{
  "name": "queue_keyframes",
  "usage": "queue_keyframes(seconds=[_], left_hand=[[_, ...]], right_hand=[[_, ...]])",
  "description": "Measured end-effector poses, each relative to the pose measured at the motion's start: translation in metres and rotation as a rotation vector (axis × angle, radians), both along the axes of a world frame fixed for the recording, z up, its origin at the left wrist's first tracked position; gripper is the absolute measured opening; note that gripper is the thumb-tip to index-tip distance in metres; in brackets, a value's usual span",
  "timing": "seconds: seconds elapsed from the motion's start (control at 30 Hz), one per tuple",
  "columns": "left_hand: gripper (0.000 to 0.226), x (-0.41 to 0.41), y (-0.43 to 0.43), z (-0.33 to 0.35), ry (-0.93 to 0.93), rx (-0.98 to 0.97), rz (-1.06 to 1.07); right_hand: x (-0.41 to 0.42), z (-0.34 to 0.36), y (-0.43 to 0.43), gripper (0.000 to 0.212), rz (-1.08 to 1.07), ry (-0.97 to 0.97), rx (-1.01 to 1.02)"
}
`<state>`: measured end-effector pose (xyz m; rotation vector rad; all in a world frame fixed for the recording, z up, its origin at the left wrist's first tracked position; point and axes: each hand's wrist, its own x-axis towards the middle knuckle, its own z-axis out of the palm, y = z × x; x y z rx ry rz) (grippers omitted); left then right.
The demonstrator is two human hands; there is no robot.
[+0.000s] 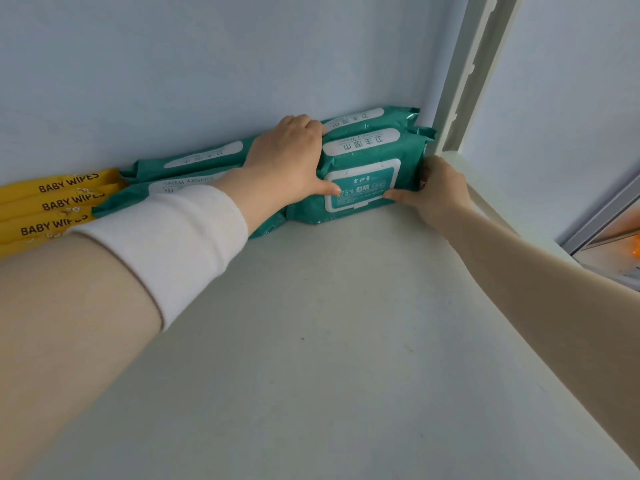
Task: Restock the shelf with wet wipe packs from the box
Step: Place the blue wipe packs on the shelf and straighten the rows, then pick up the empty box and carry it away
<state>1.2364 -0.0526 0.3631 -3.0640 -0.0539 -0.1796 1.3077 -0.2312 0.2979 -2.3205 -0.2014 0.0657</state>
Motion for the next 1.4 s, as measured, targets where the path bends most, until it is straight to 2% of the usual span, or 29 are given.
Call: queue_keyframes(seconds=[0.13, 0.23, 0.3, 0.4, 0.5, 0.63, 0.9, 1.17, 1.3, 1.4], left_hand=[[0.094, -0.009, -0.008, 0.007, 0.082, 0.192, 0.008], [0.100, -0.030, -0.018, 0.016, 0.104, 0.291, 0.016], [0.086, -0.051, -0.029, 0.018, 0.090, 0.330, -0.016], [0.060, -0.088, -0.049, 0.015, 0.146, 0.382, -0.049], [0.044, -0.130, -0.070, 0.016, 0.223, 0.403, -0.071], [0.044, -0.181, -0.100, 0.027, 0.298, 0.431, -0.090], [0.045, -0.275, -0.146, 0.030, 0.296, 0.389, -0.241], [0.049, -0.346, -0.238, 0.047, 0.245, 0.420, -0.386], [0.049, -0.381, -0.296, 0.039, 0.217, 0.350, -0.453], [0.048, -0.408, -0.342, 0.018, 0.226, 0.320, -0.525]], right_hand=[[-0.020, 0.009, -0.004, 0.058, -0.010, -0.057, -0.236], [-0.044, 0.014, -0.013, 0.061, 0.079, -0.157, -0.502], [-0.063, 0.017, -0.022, 0.062, 0.157, -0.173, -0.654], [-0.099, 0.028, -0.037, 0.059, 0.207, -0.143, -0.762], [-0.143, 0.043, -0.054, 0.056, 0.227, -0.090, -0.809], [-0.206, 0.065, -0.085, 0.052, 0.203, -0.007, -0.817], [-0.330, 0.083, -0.132, 0.054, 0.144, 0.077, -0.900], [-0.432, 0.094, -0.214, 0.051, 0.106, 0.101, -0.903], [-0.478, 0.082, -0.273, 0.046, 0.073, 0.092, -0.890], [-0.518, 0.057, -0.323, 0.042, 0.018, 0.175, -0.855]])
